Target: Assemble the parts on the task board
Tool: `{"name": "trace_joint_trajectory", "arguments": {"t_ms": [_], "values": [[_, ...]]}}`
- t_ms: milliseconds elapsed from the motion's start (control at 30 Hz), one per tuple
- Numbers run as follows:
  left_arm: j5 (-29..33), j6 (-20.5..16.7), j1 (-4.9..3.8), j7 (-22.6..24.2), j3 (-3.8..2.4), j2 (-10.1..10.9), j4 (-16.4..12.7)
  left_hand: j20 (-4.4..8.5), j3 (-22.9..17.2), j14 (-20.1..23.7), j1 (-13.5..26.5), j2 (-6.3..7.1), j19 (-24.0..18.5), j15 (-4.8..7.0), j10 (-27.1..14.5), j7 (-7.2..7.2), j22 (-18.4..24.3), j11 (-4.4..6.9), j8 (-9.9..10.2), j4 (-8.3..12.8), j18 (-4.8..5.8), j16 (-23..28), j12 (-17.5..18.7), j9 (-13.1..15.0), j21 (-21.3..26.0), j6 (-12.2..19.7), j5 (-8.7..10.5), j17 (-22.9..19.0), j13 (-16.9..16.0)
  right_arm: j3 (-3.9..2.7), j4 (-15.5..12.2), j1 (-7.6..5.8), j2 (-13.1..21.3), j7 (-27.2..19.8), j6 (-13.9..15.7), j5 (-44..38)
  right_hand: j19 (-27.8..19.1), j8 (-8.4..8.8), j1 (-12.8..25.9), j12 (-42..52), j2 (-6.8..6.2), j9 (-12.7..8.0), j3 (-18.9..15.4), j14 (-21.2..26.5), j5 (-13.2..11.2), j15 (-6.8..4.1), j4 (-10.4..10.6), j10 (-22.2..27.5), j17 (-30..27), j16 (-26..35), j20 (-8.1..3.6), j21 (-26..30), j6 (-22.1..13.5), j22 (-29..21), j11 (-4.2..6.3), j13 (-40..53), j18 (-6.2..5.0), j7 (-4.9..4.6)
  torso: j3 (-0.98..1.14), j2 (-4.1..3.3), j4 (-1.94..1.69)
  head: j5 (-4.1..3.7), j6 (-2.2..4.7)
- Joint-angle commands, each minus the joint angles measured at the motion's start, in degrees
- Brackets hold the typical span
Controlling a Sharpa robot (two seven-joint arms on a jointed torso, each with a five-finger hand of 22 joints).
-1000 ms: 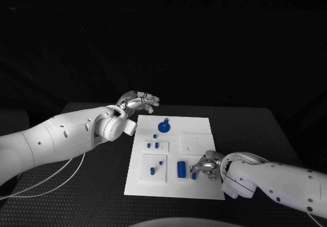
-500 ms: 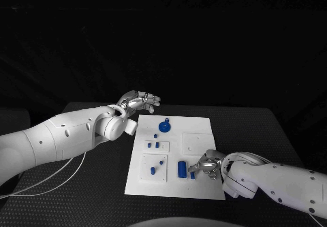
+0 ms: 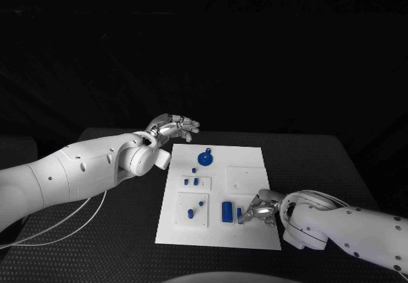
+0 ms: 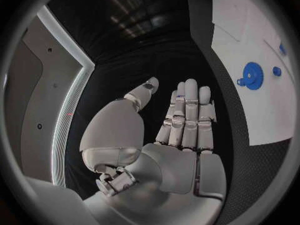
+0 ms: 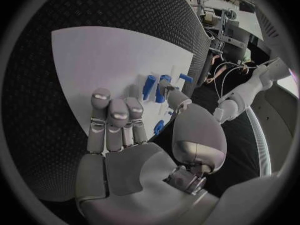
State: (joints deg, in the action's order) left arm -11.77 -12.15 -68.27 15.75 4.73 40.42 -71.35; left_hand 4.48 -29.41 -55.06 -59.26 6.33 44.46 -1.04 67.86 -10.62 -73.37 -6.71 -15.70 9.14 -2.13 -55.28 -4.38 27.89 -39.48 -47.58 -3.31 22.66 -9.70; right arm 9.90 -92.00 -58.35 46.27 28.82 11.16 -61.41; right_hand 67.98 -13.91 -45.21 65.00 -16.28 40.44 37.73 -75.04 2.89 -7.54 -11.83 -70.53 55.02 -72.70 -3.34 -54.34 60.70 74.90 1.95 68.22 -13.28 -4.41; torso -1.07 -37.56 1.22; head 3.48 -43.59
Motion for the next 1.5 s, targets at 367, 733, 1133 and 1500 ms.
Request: {"name": "trace_joint_trajectory", "arguments": {"t_ms": [367,733,1133,1500], "values": [[0.26,0.83,-0.04,0.34,-0.03,-0.15,-0.17,0.06,0.09,-0.15,0.4,0.03,0.36,-0.07,-0.12,0.13,-0.11,-0.25,-0.3,-0.35,-0.52,0.37,-0.05,-0.1,0.41,0.44,-0.14,0.12,0.08,0.02,-0.2,0.48,0.01,-1.03,-4.07,-4.61,-0.06,-0.61,-2.54,0.32,0.51,0.4,-0.88,-0.09,-0.04,-0.56,-0.93,-0.1,0.15,0.24,-0.11,0.28,0.23,0.08,0.15,0.28,-1.72,0.15,0.02,-0.03,-0.01,-0.14,0.01],[0.26,0.85,-0.04,0.29,-0.02,-0.15,-0.16,0.06,0.09,-0.16,0.39,0.03,0.36,-0.07,-0.1,0.12,-0.14,-0.24,-0.32,-0.38,-0.52,0.38,-0.06,-0.12,0.43,0.45,-0.13,0.15,0.07,0.02,0.48,0.5,-0.27,-0.36,-1.38,-4.75,0.18,-0.8,-1.88,0.58,1.75,0.61,-0.96,-0.13,-0.03,-0.75,0.98,-0.59,0.21,0.26,-0.05,0.37,0.81,-0.05,0.36,0.41,-1.72,0.37,-0.05,-0.01,-0.07,-0.13,-0.05],[0.26,0.79,-0.04,0.22,-0.01,-0.15,-0.15,0.06,0.09,-0.16,0.4,0.02,0.37,-0.07,-0.09,0.12,-0.17,-0.23,-0.34,-0.42,-0.52,0.39,-0.07,-0.13,0.45,0.45,-0.13,0.18,0.07,0.02,1.05,0.5,-1.11,0.8,-0.66,-8.92,0.13,-0.81,-4.02,0.86,6.11,0.75,0.75,-0.12,-0.08,-0.91,0.63,-1.04,0.35,0.19,-0.23,0.34,1.19,0.05,0.55,0.58,-1.72,0.55,0.0,0.0,-0.04,-0.02,-0.19],[0.26,0.8,-0.04,0.17,-0.01,-0.2,-0.19,0.06,0.09,-0.16,0.39,0.02,0.37,-0.06,-0.08,0.13,-0.2,-0.23,-0.37,-0.45,-0.52,0.41,-0.08,-0.14,0.47,0.45,-0.13,0.2,0.07,0.02,1.06,0.5,-1.48,1.44,-1.57,-9.16,0.05,-0.7,-4.75,0.89,5.73,0.74,1.54,-0.1,-0.09,-0.87,-0.53,-1.14,0.4,0.18,-0.1,0.29,1.33,0.16,0.52,0.6,-1.72,0.53,0.03,0.0,0.02,-0.04,-0.14]]}}
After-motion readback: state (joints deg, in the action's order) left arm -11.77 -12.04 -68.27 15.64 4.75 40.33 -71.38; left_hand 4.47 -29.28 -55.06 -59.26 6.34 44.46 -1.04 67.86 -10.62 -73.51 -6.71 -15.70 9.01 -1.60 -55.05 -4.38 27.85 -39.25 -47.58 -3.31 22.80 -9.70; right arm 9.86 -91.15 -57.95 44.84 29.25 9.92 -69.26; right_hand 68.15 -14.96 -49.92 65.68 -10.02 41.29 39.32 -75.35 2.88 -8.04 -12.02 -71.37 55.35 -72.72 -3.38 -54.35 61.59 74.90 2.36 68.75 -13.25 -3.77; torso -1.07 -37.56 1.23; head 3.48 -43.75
